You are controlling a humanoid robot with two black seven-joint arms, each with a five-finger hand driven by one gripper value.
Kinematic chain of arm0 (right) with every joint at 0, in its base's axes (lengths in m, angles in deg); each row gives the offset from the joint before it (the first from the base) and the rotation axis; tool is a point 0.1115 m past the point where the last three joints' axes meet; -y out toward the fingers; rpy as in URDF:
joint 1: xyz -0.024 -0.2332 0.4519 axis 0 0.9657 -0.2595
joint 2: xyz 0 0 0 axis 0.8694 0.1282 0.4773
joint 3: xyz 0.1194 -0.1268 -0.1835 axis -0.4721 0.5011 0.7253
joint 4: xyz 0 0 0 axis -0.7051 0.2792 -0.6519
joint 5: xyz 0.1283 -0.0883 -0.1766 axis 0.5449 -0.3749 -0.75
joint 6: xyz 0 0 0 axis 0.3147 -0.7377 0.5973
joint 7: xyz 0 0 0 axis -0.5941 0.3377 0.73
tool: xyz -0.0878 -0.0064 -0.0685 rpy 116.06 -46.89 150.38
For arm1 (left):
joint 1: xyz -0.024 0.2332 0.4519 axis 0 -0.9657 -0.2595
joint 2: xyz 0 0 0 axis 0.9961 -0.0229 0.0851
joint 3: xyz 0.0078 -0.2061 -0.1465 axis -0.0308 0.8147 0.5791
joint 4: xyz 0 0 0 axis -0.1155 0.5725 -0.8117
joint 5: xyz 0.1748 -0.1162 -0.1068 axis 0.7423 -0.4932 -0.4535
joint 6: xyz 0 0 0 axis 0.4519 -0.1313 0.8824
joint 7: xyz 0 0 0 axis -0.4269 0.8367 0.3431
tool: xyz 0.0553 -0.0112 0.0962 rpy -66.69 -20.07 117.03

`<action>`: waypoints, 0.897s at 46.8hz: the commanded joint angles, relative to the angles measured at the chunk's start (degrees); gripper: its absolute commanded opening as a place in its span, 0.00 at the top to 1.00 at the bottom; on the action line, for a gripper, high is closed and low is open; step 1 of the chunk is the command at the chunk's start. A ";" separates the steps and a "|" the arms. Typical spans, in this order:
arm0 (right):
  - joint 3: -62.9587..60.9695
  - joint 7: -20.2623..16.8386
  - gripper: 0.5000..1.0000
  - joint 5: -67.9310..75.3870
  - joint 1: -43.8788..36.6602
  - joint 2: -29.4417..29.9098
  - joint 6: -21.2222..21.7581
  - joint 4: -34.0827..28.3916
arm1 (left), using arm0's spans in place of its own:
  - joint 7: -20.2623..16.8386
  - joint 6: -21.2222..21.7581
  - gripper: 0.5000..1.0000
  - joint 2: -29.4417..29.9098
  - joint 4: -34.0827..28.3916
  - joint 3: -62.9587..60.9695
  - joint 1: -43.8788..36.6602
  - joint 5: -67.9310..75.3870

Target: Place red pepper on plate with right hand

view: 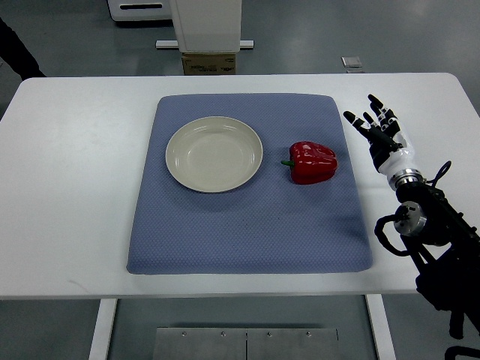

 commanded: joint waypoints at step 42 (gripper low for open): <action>-0.53 0.18 0.00 0.00 -1.21 -2.71 -0.01 0.17 | 0.00 0.04 0.00 0.00 0.00 -0.01 -0.04 0.00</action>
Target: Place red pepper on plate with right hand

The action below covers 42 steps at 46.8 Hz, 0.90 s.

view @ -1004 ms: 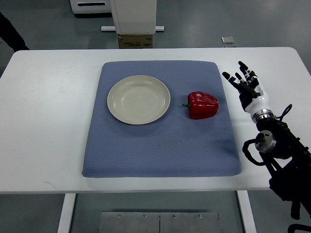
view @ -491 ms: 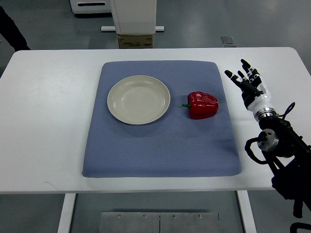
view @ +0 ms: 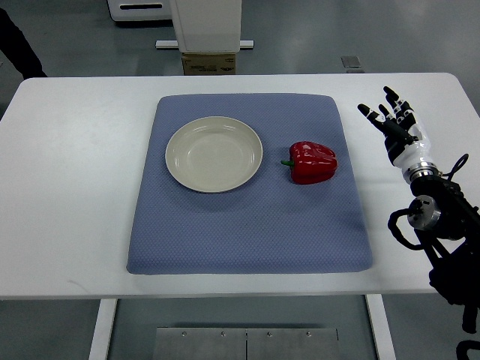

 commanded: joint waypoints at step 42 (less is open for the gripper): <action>0.67 -0.01 0.00 0.00 -0.98 -1.76 1.70 0.12 | 0.00 0.02 0.00 0.00 -0.02 -0.01 0.00 0.00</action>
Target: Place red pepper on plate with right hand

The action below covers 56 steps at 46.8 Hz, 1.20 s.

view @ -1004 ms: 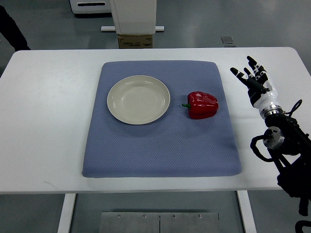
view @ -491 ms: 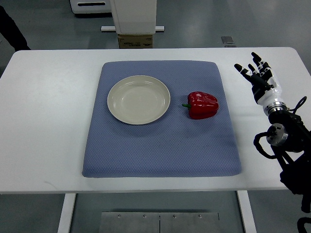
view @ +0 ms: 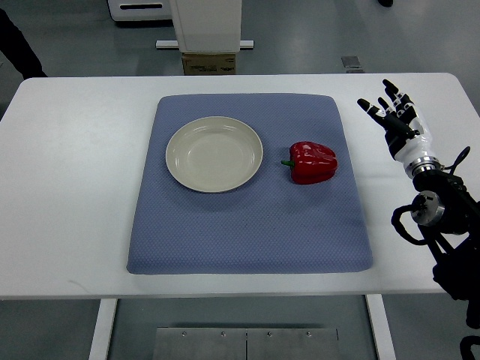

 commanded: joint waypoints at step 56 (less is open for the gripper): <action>22.01 3.87 0.00 -13.27 -4.83 -10.19 1.49 -0.93 | 0.00 0.02 0.00 0.00 0.00 0.06 0.00 0.00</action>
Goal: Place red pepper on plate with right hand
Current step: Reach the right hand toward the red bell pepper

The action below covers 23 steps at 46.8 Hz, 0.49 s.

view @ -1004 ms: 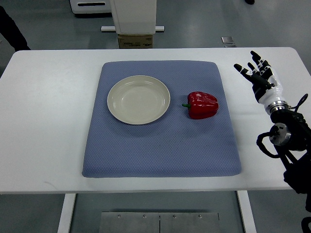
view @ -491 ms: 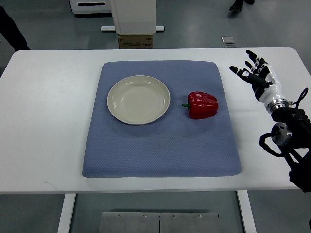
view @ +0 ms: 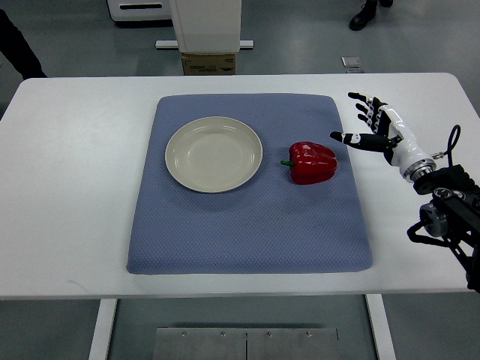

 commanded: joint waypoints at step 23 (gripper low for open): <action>7.85 1.02 0.00 -2.95 -3.62 -4.38 6.84 -2.70 | 0.00 -0.07 0.00 0.00 0.07 -0.02 0.00 0.00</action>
